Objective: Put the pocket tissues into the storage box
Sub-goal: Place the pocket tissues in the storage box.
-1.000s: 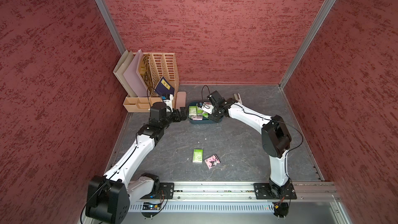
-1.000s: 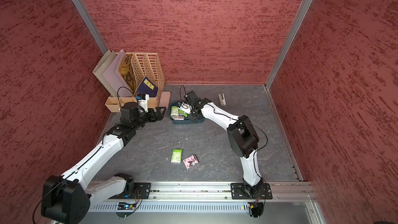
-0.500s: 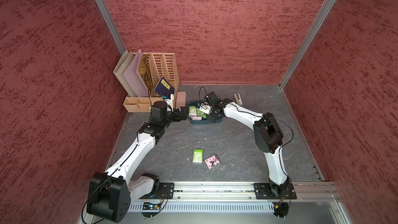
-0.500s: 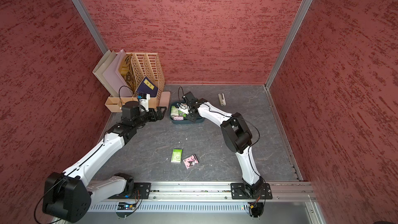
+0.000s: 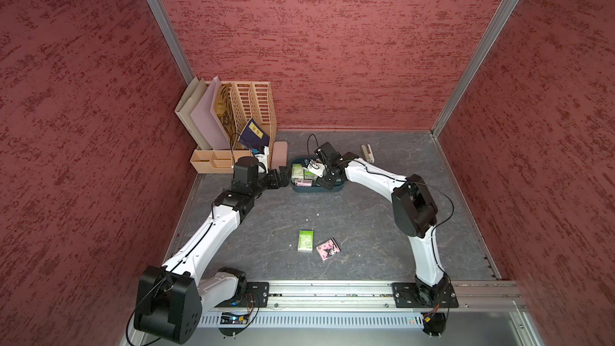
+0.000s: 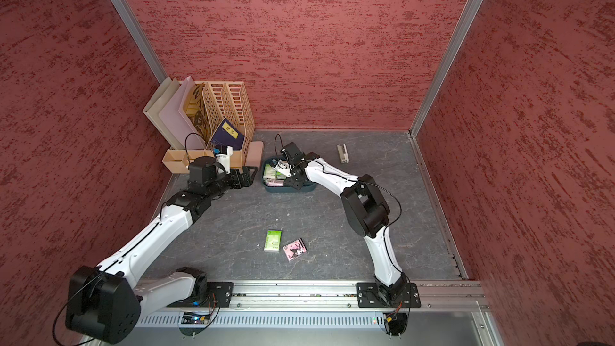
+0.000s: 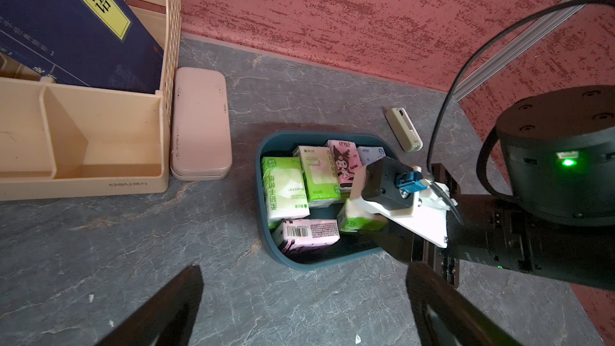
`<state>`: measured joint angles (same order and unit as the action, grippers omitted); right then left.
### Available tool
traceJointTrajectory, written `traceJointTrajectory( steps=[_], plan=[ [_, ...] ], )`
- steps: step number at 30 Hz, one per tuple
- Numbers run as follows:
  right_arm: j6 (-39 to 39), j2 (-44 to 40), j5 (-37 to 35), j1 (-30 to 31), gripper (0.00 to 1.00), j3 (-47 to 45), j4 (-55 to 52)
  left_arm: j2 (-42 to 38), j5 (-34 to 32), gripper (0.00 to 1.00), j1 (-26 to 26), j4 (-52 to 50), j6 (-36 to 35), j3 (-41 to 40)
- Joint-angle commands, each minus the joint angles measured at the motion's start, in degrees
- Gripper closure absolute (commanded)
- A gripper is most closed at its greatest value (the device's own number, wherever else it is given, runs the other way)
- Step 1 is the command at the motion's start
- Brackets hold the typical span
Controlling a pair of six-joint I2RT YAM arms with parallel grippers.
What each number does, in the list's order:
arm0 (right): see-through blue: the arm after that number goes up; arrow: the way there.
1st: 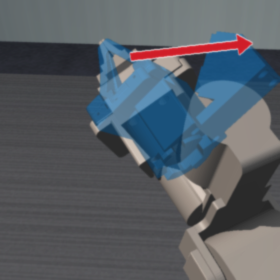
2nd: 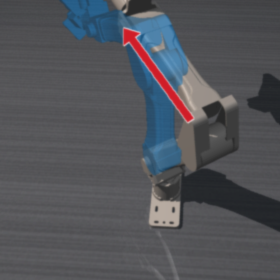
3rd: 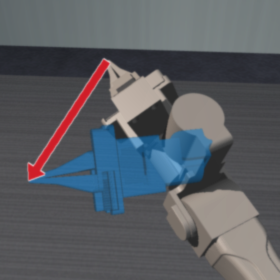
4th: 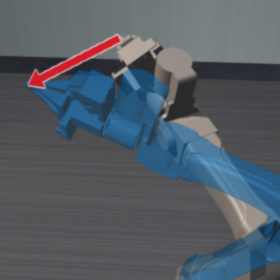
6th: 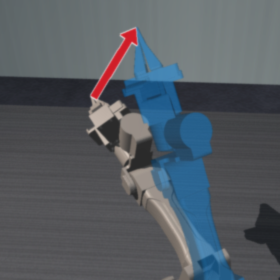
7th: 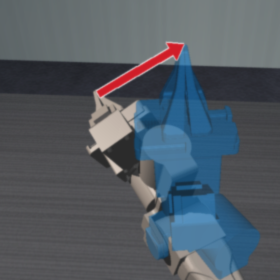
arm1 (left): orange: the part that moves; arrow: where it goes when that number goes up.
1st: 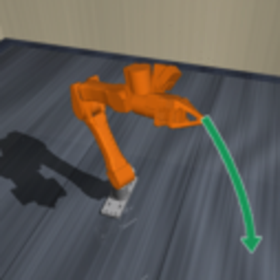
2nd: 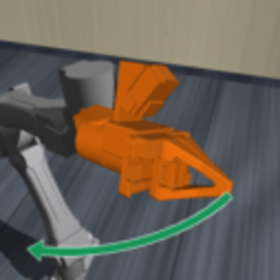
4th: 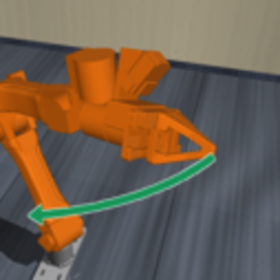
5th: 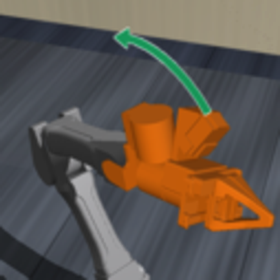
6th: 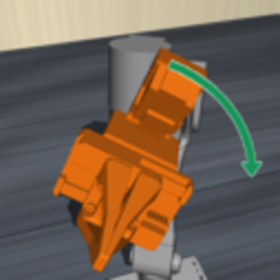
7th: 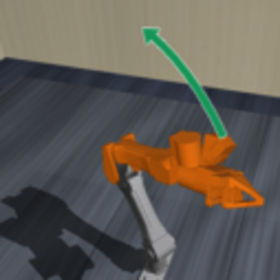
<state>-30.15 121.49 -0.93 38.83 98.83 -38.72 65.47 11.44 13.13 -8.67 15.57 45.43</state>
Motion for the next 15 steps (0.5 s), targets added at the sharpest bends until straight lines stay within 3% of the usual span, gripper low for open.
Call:
traceJointTrajectory(
  steps=[1, 7, 15],
  plan=[
    [3.07, -5.18, 2.53, -0.08, 0.5, -1.33, 0.91, 0.01, -0.62, 0.0, -0.46, -0.08, -1.09, 1.12],
    [8.76, -9.75, 5.86, -3.12, 0.52, -3.17, 1.6, 0.09, -0.5, 0.0, -0.47, -0.03, -1.18, 1.31],
    [9.58, -10.97, 9.76, -5.08, 0.55, -6.36, -0.33, 0.57, -0.34, 0.0, -0.47, 0.2, -1.14, 1.46]
  ],
)
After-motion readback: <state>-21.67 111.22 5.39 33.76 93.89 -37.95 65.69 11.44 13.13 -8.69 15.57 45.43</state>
